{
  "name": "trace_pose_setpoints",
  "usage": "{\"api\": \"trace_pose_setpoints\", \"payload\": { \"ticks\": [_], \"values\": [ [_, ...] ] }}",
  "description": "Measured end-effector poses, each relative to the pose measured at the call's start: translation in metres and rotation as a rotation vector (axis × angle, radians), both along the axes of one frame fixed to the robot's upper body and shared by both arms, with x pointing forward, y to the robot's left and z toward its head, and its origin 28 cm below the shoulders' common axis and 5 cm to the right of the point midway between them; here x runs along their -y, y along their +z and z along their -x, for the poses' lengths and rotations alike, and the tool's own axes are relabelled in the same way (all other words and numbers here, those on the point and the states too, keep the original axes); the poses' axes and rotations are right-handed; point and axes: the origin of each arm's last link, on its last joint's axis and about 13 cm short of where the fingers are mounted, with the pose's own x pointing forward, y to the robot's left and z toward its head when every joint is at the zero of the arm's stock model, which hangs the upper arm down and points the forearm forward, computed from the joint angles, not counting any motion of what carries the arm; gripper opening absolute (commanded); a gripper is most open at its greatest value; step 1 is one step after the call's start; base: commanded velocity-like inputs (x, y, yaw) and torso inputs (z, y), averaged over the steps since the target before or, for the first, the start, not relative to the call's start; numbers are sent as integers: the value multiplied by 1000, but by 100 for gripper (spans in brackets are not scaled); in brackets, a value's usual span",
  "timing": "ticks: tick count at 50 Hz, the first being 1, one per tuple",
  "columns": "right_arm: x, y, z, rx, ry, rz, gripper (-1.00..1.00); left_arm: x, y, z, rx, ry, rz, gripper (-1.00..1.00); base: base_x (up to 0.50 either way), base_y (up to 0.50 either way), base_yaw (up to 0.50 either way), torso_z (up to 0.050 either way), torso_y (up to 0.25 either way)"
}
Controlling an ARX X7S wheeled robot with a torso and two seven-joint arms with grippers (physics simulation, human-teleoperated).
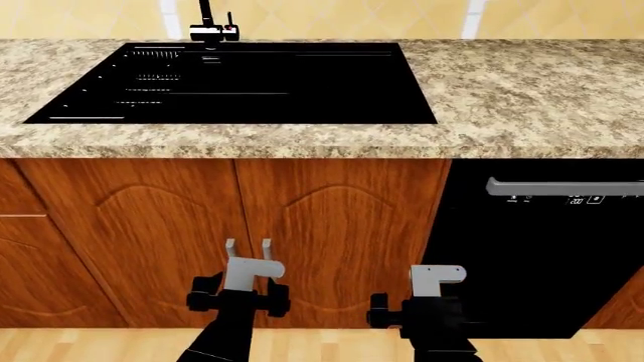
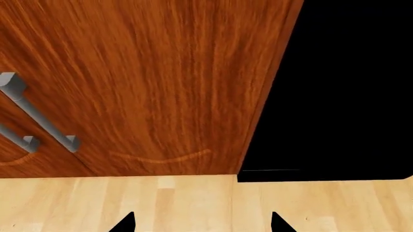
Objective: Pick and place the shaker into the drawer. Then close the cabinet.
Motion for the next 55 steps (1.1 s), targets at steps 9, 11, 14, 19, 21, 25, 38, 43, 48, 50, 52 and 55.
{"api": "trace_pose_setpoints", "payload": {
  "ticks": [9, 11, 14, 19, 21, 25, 38, 43, 48, 50, 52, 55],
  "values": [
    [10, 6, 2, 57, -22, 38, 100, -9, 14, -2, 105, 4, 42, 100, 0, 0, 0, 0, 0],
    [19, 15, 1, 80, -27, 55, 100, -18, 26, -5, 152, 15, 55, 100, 0, 0, 0, 0, 0],
    [35, 47, -6, 165, -32, 82, 100, -35, 50, -9, 234, 28, 64, 100, 0, 0, 0, 3, 0],
    [57, 132, -13, 376, -25, 147, 100, -63, 99, -11, 377, 33, 51, 100, 0, 0, 0, 0, 0],
    [63, 164, -10, 447, -20, 177, 100, -74, 118, -9, 429, 33, 40, 100, 0, 0, 0, 0, 0],
    [72, 224, 1, 572, -11, 234, 100, -92, 150, -4, 513, 32, 7, 100, 0, 0, 0, 0, 0],
    [85, 374, 44, 861, 30, 429, 100, -142, 230, 16, 703, 83, -104, 100, 0, 0, 0, 0, 0],
    [88, 411, 59, 929, 39, 490, 100, -156, 263, 26, 777, 109, -133, 100, 0, 0, 0, 0, 0],
    [88, 444, 71, 990, 48, 549, 100, -164, 299, 36, 857, 120, -156, 100, 0, 0, 0, 0, 0],
    [87, 457, 75, 1011, 50, 570, 100, -166, 313, 40, 887, 120, -164, 100, 0, 0, 0, 0, 0],
    [87, 468, 79, 1029, 51, 589, 100, -167, 325, 44, 915, 119, -172, 100, 21, 0, 0, 0, 0],
    [86, 480, 85, 1051, 50, 611, 100, -168, 341, 49, 953, 119, -183, 100, 331, -40, 0, 0, 0]
  ]
}}
